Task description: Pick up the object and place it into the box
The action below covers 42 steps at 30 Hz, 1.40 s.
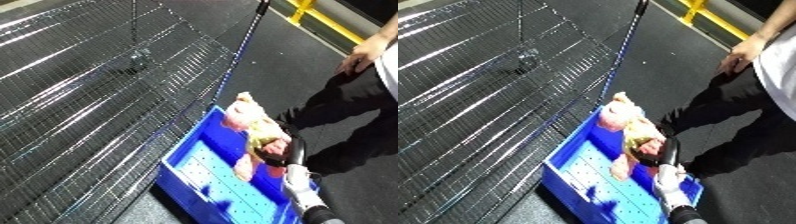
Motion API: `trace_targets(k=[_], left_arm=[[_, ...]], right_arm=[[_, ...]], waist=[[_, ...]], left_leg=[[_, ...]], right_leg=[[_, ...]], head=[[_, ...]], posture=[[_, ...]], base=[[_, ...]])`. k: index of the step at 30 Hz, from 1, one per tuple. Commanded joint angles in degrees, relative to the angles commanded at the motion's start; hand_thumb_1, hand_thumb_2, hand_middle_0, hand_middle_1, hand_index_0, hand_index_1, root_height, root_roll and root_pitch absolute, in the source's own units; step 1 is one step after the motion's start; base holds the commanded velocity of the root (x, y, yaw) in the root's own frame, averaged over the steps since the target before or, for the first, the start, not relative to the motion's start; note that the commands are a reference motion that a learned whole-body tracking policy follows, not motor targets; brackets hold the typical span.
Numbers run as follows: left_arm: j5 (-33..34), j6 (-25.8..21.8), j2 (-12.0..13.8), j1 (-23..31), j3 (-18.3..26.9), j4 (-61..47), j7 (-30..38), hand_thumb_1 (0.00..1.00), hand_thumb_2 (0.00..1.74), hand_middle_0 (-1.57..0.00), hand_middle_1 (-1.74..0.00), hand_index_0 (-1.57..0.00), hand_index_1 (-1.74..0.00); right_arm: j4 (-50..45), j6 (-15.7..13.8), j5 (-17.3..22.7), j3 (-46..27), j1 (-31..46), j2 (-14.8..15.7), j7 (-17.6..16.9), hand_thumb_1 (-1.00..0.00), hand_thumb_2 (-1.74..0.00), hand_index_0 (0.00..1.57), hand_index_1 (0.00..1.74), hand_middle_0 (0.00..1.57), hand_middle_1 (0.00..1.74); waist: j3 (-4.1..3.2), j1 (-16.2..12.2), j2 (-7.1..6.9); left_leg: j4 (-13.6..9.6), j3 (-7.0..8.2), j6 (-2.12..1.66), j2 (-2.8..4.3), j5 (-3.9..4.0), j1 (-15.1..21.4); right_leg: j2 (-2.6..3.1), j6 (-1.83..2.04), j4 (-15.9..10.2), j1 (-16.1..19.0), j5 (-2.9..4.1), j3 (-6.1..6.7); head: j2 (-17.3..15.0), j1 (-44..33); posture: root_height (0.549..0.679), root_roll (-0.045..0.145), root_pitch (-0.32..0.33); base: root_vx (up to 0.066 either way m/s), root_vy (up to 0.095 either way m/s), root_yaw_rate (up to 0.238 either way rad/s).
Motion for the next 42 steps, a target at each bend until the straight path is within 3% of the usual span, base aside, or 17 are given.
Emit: trace_targets(k=[11, 17, 22, 28, 32, 42], left_arm=[[0.5, 0.0, -0.1, 1.2, 1.4, -1.8, 0.0, 1.0, 1.74, -1.57, -1.74, -1.57, -1.74], [0.6, 0.1, -0.8, 1.6, 1.3, -2.3, 0.1, 1.0, 1.74, -1.57, -1.74, -1.57, -1.74], [0.7, 0.5, -1.5, 2.5, 2.6, -2.4, -0.3, 1.0, 1.74, -1.57, -1.74, -1.57, -1.74], [0.6, 1.0, -2.3, 3.1, 3.3, -1.7, -0.3, 1.0, 1.74, -1.57, -1.74, -1.57, -1.74], [0.2, 1.3, -2.8, 3.9, 3.3, -1.6, -0.4, 1.0, 1.74, -1.57, -1.74, -1.57, -1.74], [0.1, 2.0, -3.1, 4.3, 3.4, -2.6, -0.7, 1.0, 1.74, -1.57, -1.74, -1.57, -1.74]], right_arm=[[0.5, -0.2, 0.3, 0.9, 0.3, 0.3, 0.6, 0.0, 0.0, 0.0, 0.0, 0.0, 0.0], [-2.3, 0.6, -2.4, 3.2, -0.1, 0.0, 0.2, 0.0, 0.0, 0.0, 0.0, 0.0, 0.0], [-10.3, 1.0, -4.4, 5.8, 0.3, 0.7, 2.9, 0.0, 0.0, 0.0, 0.0, 0.0, 0.0], [-19.4, 2.6, -9.2, 7.9, -0.4, -0.1, 3.4, 0.0, 0.0, 0.0, 0.0, 0.0, 0.0], [-22.9, 3.0, -10.5, 9.2, -1.2, -0.7, 4.1, 0.0, 0.0, 0.0, 0.0, 0.0, 0.0], [-27.5, 3.8, -11.6, 13.9, -4.8, -2.3, 7.1, 0.0, 0.0, 0.0, 0.0, 0.0, 0.0]], waist=[[-0.65, 0.8, -0.06], [-0.78, 1.4, 0.07], [-0.69, 2.0, -0.05], [-0.69, 3.6, 0.31], [-0.54, 4.9, 0.39], [-0.23, 8.0, 0.2]], left_leg=[[-1.8, 0.47, -0.14, -0.01, 0.66, 0.8], [-2.4, 0.7, -0.2, -0.1, 0.79, 1.3], [-2.9, 0.81, -0.14, -0.39, 0.86, 1.7], [-3.3, 0.5, -0.06, -0.81, 0.86, 1.9], [-3.0, 0.06, 0.01, -1.04, 0.88, 1.6], [-2.9, -0.95, 0.07, -1.57, 0.94, 1.1]], right_leg=[[0.23, 0.07, -1.5, 0.7, -0.09, -0.06], [0.33, 0.1, -1.8, 1.1, -0.43, -0.16], [0.29, 0.22, -2.1, 1.5, -0.75, -0.34], [0.25, 0.49, -2.0, 2.0, -1.12, -0.84], [0.21, 0.54, -1.6, 2.1, -1.35, -1.27], [0.06, 0.67, -0.5, 2.0, -2.09, -2.17]], head=[[-0.8, -1.6], [-0.3, -4.7], [0.6, -10.4], [2.7, -13.0], [2.9, -14.9], [2.5, -28.2]], posture=[[0.622, 0.06, -0.229], [0.624, 0.059, -0.227], [0.625, 0.059, -0.224], [0.626, 0.051, -0.221], [0.625, 0.047, -0.222], [0.623, 0.039, -0.223]], base=[[0.005, 0.001, -0.013], [0.01, 0.006, -0.002], [0.009, 0.01, 0.022], [0.001, 0.013, 0.078], [-0.007, 0.011, 0.115], [-0.004, 0.004, 0.1]])
